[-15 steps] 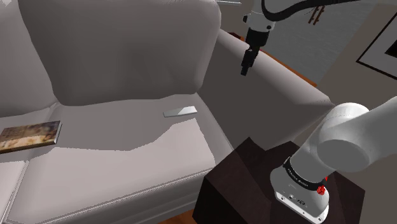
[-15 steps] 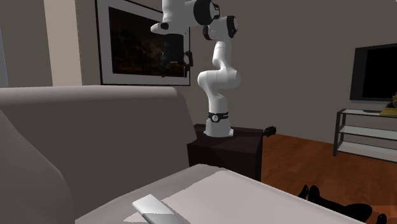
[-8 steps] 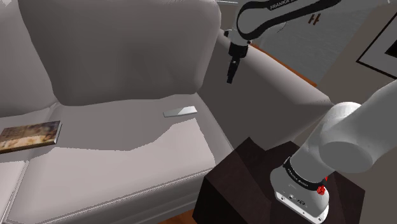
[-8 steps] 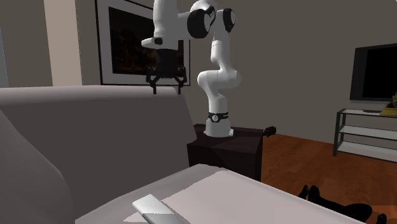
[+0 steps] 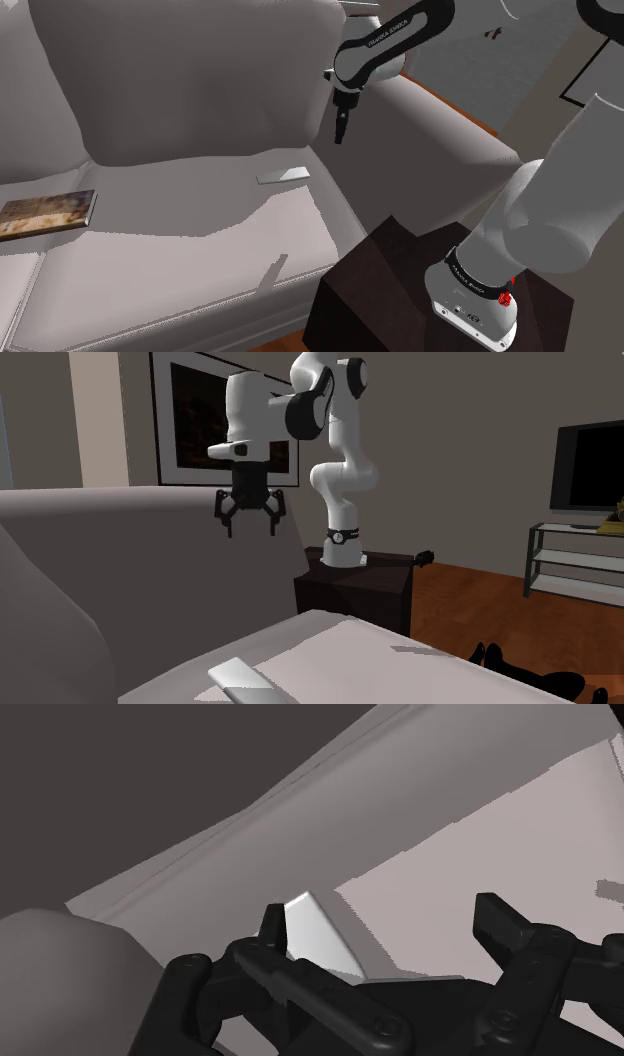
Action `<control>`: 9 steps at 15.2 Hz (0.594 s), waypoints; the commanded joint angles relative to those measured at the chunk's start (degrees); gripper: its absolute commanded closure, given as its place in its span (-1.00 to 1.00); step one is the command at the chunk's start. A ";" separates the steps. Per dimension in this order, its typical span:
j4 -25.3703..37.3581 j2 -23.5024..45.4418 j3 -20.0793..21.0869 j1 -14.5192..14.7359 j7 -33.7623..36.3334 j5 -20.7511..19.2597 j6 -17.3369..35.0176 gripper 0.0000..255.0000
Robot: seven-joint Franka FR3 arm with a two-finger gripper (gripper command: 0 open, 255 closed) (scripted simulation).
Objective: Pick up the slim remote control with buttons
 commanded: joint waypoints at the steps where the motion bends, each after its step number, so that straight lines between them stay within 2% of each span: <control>1: 2.35 4.73 0.33 0.05 -3.81 1.88 2.20 -1.00; 9: 13.60 21.72 4.77 -1.08 -15.01 6.95 7.52 -1.00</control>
